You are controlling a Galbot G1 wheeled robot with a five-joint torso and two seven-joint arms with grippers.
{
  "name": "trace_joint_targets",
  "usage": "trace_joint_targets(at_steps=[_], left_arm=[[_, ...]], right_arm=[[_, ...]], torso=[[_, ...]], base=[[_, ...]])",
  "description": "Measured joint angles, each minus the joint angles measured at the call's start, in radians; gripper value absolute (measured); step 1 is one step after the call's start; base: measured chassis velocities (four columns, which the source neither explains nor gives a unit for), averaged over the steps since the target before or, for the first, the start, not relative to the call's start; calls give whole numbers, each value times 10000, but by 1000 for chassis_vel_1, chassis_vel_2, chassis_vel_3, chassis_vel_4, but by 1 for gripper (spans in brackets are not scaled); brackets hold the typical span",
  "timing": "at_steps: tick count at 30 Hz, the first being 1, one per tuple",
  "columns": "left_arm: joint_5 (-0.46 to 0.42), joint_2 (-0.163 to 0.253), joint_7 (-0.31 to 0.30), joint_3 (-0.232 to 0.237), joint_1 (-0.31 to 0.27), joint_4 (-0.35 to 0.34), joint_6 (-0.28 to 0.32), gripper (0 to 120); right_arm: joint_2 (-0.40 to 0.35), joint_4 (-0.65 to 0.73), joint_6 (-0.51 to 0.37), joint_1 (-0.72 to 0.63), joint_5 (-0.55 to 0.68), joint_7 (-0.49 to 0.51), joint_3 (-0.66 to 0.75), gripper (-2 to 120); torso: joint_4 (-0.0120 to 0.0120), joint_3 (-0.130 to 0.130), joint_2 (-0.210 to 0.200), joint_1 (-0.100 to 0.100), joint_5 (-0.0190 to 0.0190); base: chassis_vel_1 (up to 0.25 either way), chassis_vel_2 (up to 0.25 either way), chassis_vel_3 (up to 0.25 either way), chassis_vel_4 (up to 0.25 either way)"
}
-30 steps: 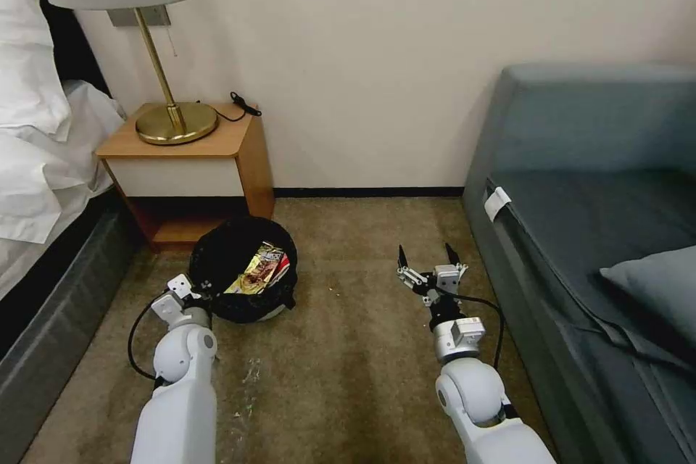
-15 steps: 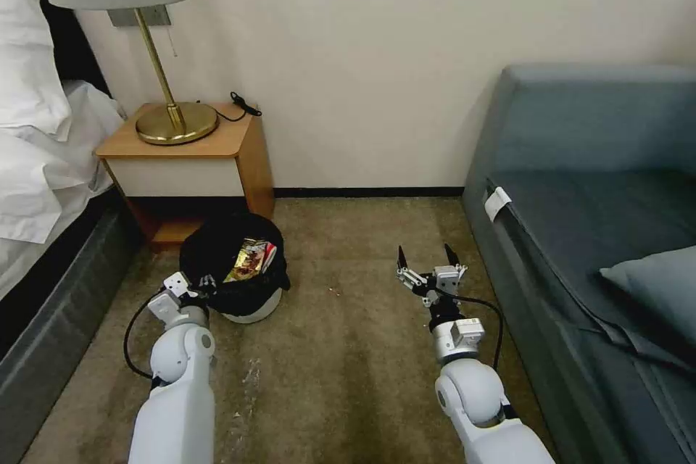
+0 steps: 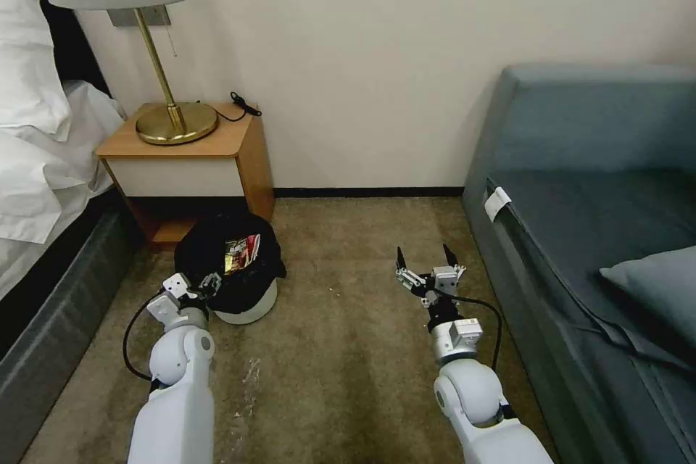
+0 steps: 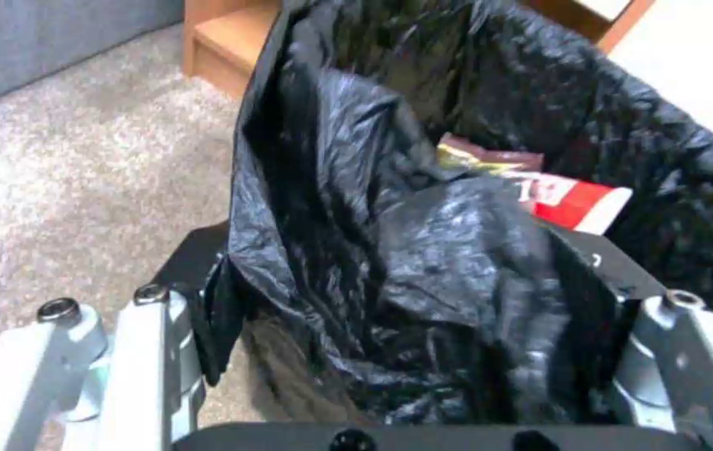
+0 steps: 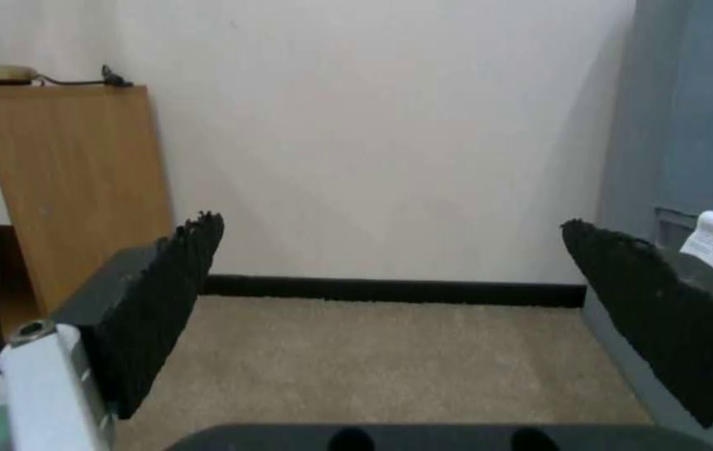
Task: Pick up the trash bin, then pick up the garbage on the floor and place it into the trash bin.
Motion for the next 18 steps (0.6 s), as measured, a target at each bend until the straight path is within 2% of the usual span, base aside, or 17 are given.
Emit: trace_joint_targets(at_steps=[3,14,18], left_arm=[[28,-6,72,34,63,-203,50,79],[483,-69,444,183,342,-1631,222,79],[560,-93,457,221,380,-1877,258,79]], right_arm=[[11,-18,7,0,-2,-1,1,100],[55,-34,49,-15,-19,-6,0,100],[61,-34,56,-23,-20,-6,4,100]], torso=[[0,0,0,0,1],[0,0,0,0,1],[0,0,2,0,1]], base=[[0,0,0,0],[0,0,0,0],[0,0,0,0]])
